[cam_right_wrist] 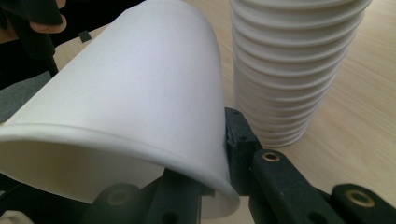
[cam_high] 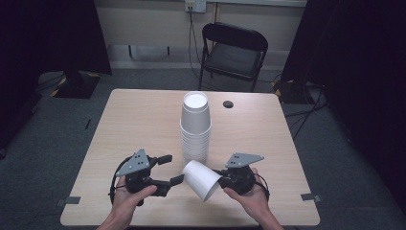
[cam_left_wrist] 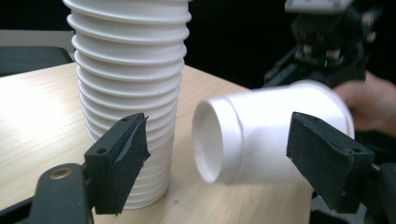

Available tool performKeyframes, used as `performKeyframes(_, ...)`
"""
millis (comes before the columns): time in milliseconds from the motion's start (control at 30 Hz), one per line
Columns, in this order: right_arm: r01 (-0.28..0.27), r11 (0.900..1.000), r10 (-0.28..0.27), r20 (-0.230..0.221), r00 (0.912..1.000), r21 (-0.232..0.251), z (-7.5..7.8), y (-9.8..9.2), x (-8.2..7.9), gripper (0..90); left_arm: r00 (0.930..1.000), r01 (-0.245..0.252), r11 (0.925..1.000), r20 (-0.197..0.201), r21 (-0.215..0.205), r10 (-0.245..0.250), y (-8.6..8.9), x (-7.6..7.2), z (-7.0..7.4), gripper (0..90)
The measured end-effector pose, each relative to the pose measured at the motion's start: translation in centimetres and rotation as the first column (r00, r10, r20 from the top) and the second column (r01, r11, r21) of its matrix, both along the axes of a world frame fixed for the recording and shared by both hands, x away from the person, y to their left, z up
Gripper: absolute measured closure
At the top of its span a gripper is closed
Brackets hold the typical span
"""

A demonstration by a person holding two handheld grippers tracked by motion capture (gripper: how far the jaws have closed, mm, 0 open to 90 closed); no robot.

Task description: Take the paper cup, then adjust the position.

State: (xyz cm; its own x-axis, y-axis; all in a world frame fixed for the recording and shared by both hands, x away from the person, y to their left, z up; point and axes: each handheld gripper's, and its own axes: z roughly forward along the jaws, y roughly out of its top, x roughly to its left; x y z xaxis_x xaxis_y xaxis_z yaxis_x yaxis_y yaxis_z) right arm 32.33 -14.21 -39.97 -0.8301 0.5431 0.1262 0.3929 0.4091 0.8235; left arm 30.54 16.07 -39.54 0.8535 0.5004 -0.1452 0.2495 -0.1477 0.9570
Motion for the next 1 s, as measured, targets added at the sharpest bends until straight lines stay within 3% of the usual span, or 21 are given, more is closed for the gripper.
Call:
performKeyframes(200,-0.024,1.0,0.024,-0.034,0.9991,0.0,0.3,-0.1,0.3,84.5,0.9999,0.016,0.9997,0.003,0.017,-0.016,-0.3,-0.1,-0.1,20.3)
performKeyframes(267,-0.047,0.999,0.047,-0.068,0.9966,-0.001,0.3,-0.2,0.7,84.5,0.9996,0.027,0.9994,0.007,0.022,-0.027,-0.4,-0.1,-0.3,20.3)
performKeyframes(467,-0.051,0.998,0.046,-0.116,0.9922,-0.044,0.6,-0.3,1.1,84.6,0.9989,0.037,0.9972,0.025,0.064,-0.039,-0.7,-0.1,-0.6,20.3)
performKeyframes(533,-0.028,0.998,0.021,-0.128,0.9916,-0.056,0.6,-0.3,1.4,84.6,0.9986,0.043,0.9966,0.028,0.07,-0.045,-0.9,-0.1,-0.8,20.3)
performKeyframes(733,-0.025,0.998,0.013,-0.184,0.9827,-0.061,0.6,-0.4,2.1,84.7,0.9931,0.061,0.9896,0.091,0.13,-0.073,-1.5,-0.3,-1.3,21.4)
performKeyframes(767,-0.027,0.997,0.012,-0.214,0.9768,-0.066,0.5,-0.4,2.3,84.8,0.9893,0.071,0.9859,0.116,0.151,-0.089,-1.7,-0.4,-1.5,21.4)
performKeyframes(833,-0.036,0.997,0.017,-0.242,0.97,-0.073,0.5,-0.2,2.5,84.9,0.9877,0.08,0.9838,0.12,0.16,-0.1,-1.8,-0.5,-1.6,21.2)
performKeyframes(900,-0.046,0.995,0.022,-0.253,0.9673,-0.087,0.5,0.0,2.4,84.9,0.9828,0.089,0.9759,0.142,0.199,-0.118,-2.1,-0.6,-1.8,20.0)
performKeyframes(1000,-0.071,0.991,0.038,-0.28,0.9592,-0.109,0.5,0.3,2.3,84.9,0.9787,0.092,0.9718,0.16,0.217,-0.128,-2.5,-0.6,-2.1,20.4)
